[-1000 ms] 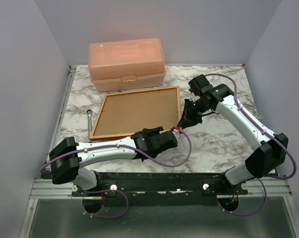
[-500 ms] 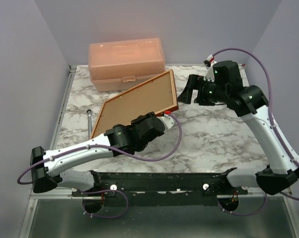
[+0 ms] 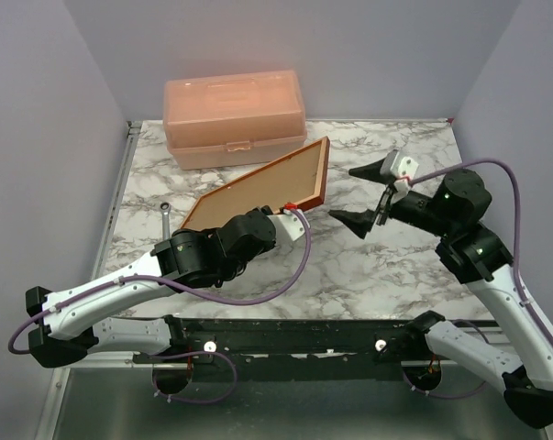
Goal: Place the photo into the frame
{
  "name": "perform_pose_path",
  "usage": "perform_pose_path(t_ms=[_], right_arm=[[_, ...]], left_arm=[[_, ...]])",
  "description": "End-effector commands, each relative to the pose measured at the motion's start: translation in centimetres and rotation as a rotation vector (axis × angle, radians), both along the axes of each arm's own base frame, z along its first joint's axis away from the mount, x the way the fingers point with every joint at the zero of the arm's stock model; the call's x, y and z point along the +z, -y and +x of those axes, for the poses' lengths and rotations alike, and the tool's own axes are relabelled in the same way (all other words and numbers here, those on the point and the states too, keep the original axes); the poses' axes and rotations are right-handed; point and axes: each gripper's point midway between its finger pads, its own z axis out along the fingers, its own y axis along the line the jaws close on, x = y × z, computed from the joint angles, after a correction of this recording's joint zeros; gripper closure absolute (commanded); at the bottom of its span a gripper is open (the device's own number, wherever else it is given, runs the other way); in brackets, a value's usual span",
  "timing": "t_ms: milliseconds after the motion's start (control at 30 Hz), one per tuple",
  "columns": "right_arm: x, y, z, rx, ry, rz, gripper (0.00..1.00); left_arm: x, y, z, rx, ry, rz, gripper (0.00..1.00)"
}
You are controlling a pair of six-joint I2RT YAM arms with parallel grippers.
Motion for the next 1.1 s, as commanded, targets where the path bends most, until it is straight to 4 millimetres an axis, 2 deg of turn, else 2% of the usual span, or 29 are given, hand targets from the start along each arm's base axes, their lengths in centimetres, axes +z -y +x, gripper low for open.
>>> perform_pose_path(t_ms=[0, 233, 467, 533, 633, 733, 767, 833, 933, 1000, 1067], right_arm=[[0.7, -3.1, -2.0, 0.315, 0.401, -0.087, 0.0], [0.1, -6.5, -0.4, 0.502, 0.494, -0.101, 0.03], [-1.1, -8.1, -0.6, 0.666, 0.471, -0.097, 0.23], [-1.4, -8.2, -1.1, 0.702, 0.458, -0.092, 0.34], [-1.6, -8.1, -1.9, 0.739, 0.44, -0.085, 0.61], [-1.7, -7.8, -2.4, 0.74, 0.431, -0.092, 0.93], [-1.7, -7.7, -2.5, 0.737, 0.432, -0.096, 0.97], [-1.6, -7.4, -2.8, 0.726, 0.433, -0.103, 0.99], [-1.4, -7.0, -3.2, 0.715, 0.433, -0.107, 1.0], [-1.3, -6.9, -3.5, 0.713, 0.424, -0.105, 1.0], [-1.1, -6.7, -3.9, 0.713, 0.4, -0.096, 1.0]], left_arm=[[2.6, 2.2, -1.3, -0.061, -0.055, -0.194, 1.0], [2.8, 2.3, -1.7, -0.072, -0.07, -0.212, 1.0], [2.9, 2.0, -1.7, -0.065, -0.068, -0.224, 1.0], [2.9, 1.9, -1.7, -0.063, -0.068, -0.227, 1.0], [3.0, 1.8, -1.7, -0.059, -0.065, -0.227, 1.0], [3.6, 1.6, -1.6, -0.047, -0.056, -0.235, 1.0], [3.9, 1.5, -1.6, -0.044, -0.052, -0.242, 1.0], [4.6, 1.4, -1.5, -0.038, -0.044, -0.26, 0.88], [6.4, 1.4, -1.5, -0.041, -0.024, -0.306, 0.45], [7.7, 1.3, -1.5, -0.04, -0.006, -0.341, 0.23], [9.2, 1.1, -1.3, -0.033, 0.013, -0.373, 0.11]])
